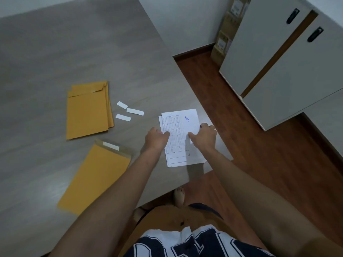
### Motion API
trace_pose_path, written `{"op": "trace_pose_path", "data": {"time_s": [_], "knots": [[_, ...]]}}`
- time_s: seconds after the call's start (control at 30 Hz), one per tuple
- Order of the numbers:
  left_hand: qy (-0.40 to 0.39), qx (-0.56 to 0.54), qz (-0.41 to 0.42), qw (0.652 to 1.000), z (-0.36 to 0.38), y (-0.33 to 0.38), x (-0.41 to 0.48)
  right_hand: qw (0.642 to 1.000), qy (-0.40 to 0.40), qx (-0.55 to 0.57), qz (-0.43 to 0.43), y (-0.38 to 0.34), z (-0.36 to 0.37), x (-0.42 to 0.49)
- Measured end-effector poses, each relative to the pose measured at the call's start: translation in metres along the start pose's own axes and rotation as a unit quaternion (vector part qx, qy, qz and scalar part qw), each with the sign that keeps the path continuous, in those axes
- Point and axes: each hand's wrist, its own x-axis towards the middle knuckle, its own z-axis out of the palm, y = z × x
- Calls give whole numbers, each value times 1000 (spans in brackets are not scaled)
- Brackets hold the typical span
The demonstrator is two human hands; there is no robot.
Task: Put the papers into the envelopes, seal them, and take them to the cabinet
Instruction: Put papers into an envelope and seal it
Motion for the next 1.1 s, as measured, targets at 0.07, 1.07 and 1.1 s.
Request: {"op": "trace_pose_path", "data": {"time_s": [0.07,1.07,1.1], "knots": [[6,-13,-13,1000,5,6,0,1000,-2,-11,-6,1,1,0],[-44,-51,-73,995,16,8,-2,1000,0,-14,-22,7,5,-3],[-52,-54,-71,995,16,7,-3,1000,-1,-11,-22,7,5,-3]]}}
